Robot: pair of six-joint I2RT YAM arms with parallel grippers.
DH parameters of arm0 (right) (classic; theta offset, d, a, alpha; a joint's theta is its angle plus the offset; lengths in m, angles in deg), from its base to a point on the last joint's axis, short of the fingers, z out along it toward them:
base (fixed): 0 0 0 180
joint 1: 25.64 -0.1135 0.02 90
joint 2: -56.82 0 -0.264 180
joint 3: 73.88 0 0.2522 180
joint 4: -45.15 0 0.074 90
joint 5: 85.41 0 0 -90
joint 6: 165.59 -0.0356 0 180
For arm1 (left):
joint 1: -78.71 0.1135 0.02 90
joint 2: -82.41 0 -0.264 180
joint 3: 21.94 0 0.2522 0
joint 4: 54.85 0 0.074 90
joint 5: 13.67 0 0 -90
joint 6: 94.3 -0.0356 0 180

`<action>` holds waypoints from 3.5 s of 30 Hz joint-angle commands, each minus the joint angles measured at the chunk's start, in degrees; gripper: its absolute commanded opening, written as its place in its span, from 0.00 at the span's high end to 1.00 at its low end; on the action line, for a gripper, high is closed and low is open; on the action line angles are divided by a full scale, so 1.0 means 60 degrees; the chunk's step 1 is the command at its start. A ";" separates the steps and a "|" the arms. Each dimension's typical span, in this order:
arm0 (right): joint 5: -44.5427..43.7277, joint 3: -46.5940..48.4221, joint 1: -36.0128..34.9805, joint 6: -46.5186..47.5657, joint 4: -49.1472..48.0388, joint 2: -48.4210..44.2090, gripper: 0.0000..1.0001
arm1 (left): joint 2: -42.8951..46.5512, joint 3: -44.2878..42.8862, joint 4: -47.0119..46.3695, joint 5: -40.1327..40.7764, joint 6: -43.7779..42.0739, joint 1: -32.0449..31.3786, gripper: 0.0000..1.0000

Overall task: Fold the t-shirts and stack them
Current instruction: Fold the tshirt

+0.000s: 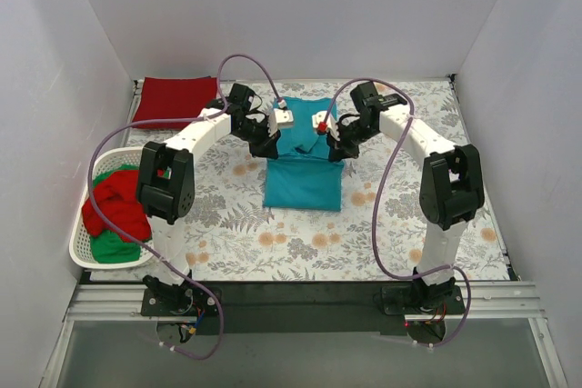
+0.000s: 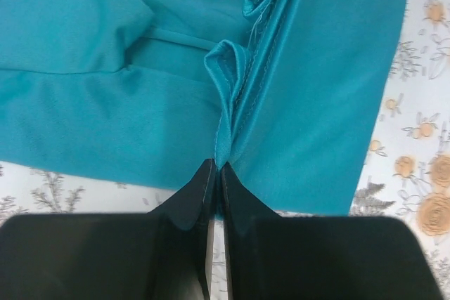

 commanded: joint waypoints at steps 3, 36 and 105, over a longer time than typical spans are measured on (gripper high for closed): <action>0.0289 0.1435 0.0231 0.0526 0.0584 0.0998 0.99 | -0.0724 -0.1332 0.0634 -0.0252 -0.0511 0.0239 1.00; -0.0385 0.4134 0.0452 0.0424 0.0613 0.4721 0.99 | -0.3581 -0.2829 0.0400 0.0407 -0.0497 0.0577 1.00; 0.0916 0.1428 0.0510 -0.3398 0.1141 0.0519 0.63 | 0.1528 0.0788 -0.0215 -0.1452 0.4102 0.1222 0.51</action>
